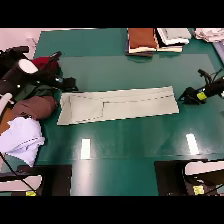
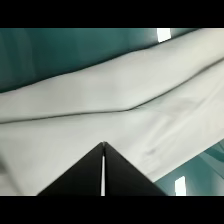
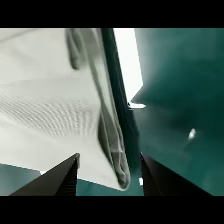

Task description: Fold the shirts.

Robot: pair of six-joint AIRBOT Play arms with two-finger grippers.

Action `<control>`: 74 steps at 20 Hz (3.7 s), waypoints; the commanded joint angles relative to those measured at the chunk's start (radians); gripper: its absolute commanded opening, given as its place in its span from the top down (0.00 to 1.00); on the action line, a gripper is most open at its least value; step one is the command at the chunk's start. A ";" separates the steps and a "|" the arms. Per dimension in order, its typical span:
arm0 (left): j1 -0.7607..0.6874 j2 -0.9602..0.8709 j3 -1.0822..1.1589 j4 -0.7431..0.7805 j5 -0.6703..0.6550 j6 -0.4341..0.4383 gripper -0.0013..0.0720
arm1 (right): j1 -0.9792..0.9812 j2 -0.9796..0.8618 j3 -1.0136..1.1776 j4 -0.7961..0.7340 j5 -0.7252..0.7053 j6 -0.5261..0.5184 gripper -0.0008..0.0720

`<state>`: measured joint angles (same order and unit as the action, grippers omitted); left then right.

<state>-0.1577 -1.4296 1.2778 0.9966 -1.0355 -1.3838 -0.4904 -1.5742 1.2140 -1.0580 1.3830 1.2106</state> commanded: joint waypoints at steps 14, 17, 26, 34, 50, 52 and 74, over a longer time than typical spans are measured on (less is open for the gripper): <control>-0.410 -0.373 0.240 -0.041 0.235 -0.109 0.95 | 0.252 0.108 0.259 0.292 0.011 -0.033 0.97; -0.410 -0.410 0.249 -0.061 0.238 -0.108 0.95 | 0.365 0.175 0.370 0.305 0.008 -0.005 0.97; -0.404 -0.409 0.252 -0.048 0.231 -0.108 0.95 | 0.631 0.179 0.513 0.306 -0.017 0.048 0.97; -0.122 -0.079 0.283 0.165 0.068 -0.111 0.95 | 0.951 0.122 0.513 0.309 -0.216 0.044 0.97; 0.053 0.303 0.281 0.309 0.002 -0.086 0.95 | 0.912 -0.128 0.433 0.298 -0.116 -0.008 0.67; 0.027 0.303 0.281 0.309 0.005 -0.074 0.95 | 0.801 -0.058 0.254 0.297 -0.148 -0.003 0.67; -0.069 0.303 0.281 0.311 -0.028 -0.115 0.95 | 0.862 -0.373 0.476 0.472 -0.394 0.012 0.97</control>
<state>-0.1753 -1.1271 1.5593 1.2976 -1.0542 -1.4948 0.4088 -1.9598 1.6108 -0.5274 0.9558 1.2240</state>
